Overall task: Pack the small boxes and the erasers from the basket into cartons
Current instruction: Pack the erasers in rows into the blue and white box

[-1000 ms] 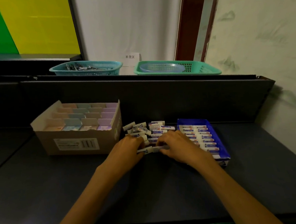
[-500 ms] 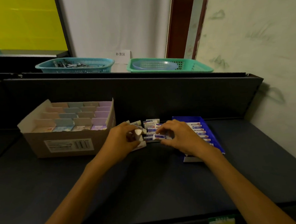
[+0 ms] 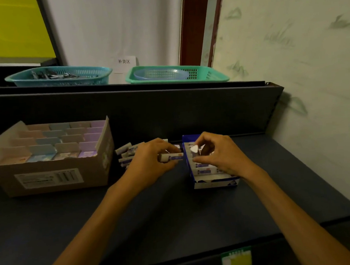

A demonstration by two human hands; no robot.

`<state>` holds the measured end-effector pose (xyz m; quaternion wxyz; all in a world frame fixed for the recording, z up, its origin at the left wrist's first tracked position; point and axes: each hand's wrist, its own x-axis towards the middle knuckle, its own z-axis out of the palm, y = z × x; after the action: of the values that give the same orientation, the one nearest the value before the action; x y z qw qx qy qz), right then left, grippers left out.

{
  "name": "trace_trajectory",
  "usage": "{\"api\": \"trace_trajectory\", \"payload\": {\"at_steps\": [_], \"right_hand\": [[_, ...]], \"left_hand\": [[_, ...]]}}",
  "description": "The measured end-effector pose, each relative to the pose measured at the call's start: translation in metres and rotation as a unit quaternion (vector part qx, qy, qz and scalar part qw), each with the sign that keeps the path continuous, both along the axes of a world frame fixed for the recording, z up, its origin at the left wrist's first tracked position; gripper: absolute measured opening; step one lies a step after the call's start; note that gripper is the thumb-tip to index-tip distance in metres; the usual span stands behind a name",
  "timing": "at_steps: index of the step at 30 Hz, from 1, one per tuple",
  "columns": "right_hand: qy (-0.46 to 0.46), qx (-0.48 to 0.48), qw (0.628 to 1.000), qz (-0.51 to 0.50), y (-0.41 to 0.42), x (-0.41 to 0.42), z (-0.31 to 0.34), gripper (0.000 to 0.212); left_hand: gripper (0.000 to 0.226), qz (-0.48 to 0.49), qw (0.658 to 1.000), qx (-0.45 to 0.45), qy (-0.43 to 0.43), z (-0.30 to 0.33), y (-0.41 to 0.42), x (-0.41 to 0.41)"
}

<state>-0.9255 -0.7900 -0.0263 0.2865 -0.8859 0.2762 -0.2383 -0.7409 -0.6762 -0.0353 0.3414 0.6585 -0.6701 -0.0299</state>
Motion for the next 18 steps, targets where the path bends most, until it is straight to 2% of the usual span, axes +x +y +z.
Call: {"api": "trace_trajectory", "payload": {"at_steps": [6,9,13,18], "right_hand": [[-0.054,0.073,0.996,-0.008,-0.016,-0.028,-0.001,0.031],[-0.043,0.065,0.997,-0.019,-0.023,-0.040,-0.003,0.023],[-0.045,0.094,0.994,-0.021,-0.035,-0.053,-0.007,0.027],[-0.015,0.050,0.998,-0.026,-0.039,-0.062,-0.009,0.022]], "left_hand": [[0.032,-0.019,0.999,0.017,-0.026,-0.002,-0.018,-0.017],[0.033,-0.026,0.999,0.029,-0.027,-0.005,-0.025,-0.023],[0.032,-0.035,0.998,0.033,-0.035,-0.004,-0.033,-0.034],[0.032,-0.041,0.998,0.047,-0.033,-0.007,-0.043,-0.044]]}}
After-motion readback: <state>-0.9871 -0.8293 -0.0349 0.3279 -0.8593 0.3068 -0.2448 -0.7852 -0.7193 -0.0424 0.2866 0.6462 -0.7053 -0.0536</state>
